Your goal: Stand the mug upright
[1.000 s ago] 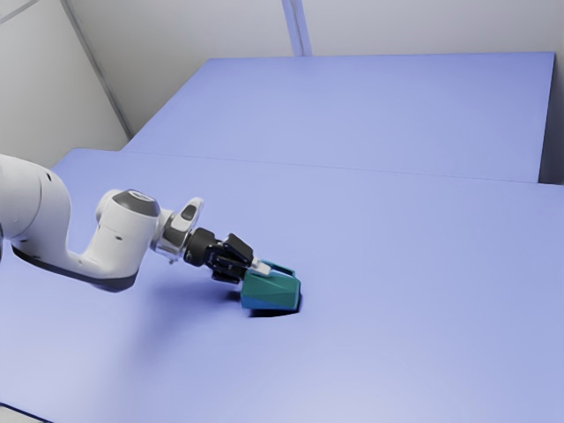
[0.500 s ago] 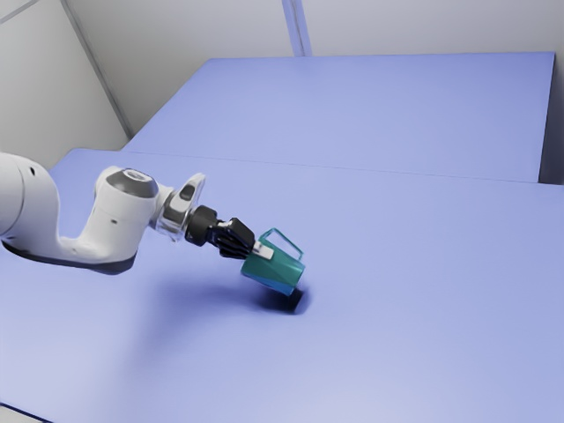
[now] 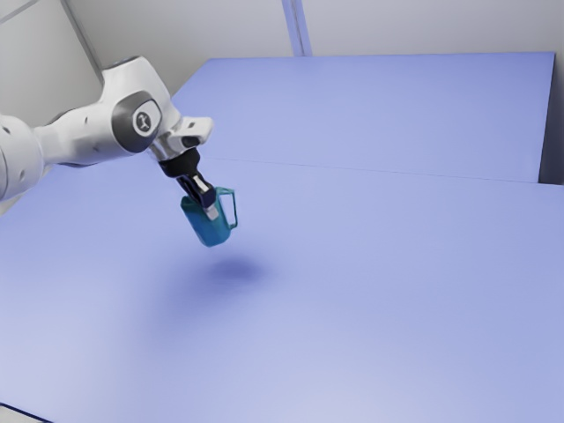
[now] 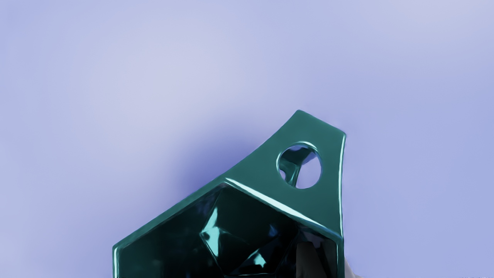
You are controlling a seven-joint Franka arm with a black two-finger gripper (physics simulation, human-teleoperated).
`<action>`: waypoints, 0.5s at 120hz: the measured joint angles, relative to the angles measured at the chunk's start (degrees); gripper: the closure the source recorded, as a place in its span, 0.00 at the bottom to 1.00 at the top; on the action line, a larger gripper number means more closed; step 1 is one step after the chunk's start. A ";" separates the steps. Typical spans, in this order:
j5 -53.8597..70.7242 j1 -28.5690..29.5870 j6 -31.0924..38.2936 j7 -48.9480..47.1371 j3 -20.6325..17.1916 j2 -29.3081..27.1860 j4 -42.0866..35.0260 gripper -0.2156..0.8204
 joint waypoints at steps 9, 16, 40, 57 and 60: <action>3.29 -0.12 1.10 -2.73 -0.59 0.36 -0.84 0.96; 4.80 -0.27 2.87 -4.66 -0.92 -0.24 -3.20 0.96; 6.85 -0.28 9.05 -10.06 -1.08 0.80 -7.53 0.96; 7.22 -0.15 11.23 -12.93 -1.08 2.50 -7.76 0.96; 7.26 -0.16 11.48 -13.37 -1.08 2.70 -7.77 0.96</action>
